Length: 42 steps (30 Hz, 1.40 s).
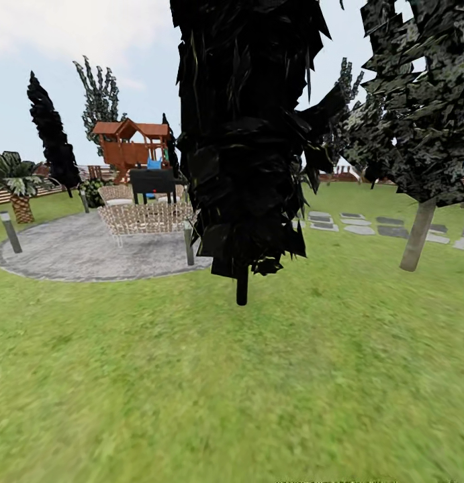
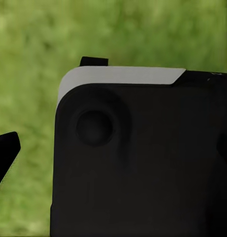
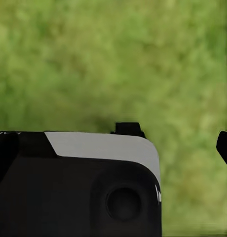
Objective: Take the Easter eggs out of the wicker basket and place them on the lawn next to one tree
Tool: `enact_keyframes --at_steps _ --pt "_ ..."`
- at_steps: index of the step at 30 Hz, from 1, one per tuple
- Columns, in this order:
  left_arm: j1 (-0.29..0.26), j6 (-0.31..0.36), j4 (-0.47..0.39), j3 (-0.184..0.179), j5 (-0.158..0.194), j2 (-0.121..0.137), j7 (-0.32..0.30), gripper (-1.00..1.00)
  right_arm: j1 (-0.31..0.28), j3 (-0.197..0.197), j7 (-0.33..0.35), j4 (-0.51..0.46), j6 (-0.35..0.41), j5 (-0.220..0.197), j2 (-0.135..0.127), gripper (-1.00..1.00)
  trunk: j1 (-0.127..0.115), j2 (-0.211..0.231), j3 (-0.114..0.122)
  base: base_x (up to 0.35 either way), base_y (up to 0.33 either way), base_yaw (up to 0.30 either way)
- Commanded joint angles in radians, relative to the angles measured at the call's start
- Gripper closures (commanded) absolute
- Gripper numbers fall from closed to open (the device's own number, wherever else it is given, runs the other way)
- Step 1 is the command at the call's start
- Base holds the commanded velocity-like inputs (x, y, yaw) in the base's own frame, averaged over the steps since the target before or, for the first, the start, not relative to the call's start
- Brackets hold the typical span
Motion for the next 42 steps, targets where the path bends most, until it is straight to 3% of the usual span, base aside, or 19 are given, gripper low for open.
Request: enact_keyframes --at_steps 1,42 --pt "0.0 -0.001 0.0 0.008 0.001 0.0 0.0 -1.0 -0.001 0.0 0.001 0.001 -0.003 0.0 0.0 -1.0 0.0 -0.001 0.0 0.0 0.0 -0.293" --pt "0.0 -0.001 0.0 0.008 0.001 0.0 0.0 -1.0 -0.001 0.002 0.001 0.0 -0.003 0.004 0.004 -1.0 0.0 -0.001 0.029 0.0 0.0 -0.293"
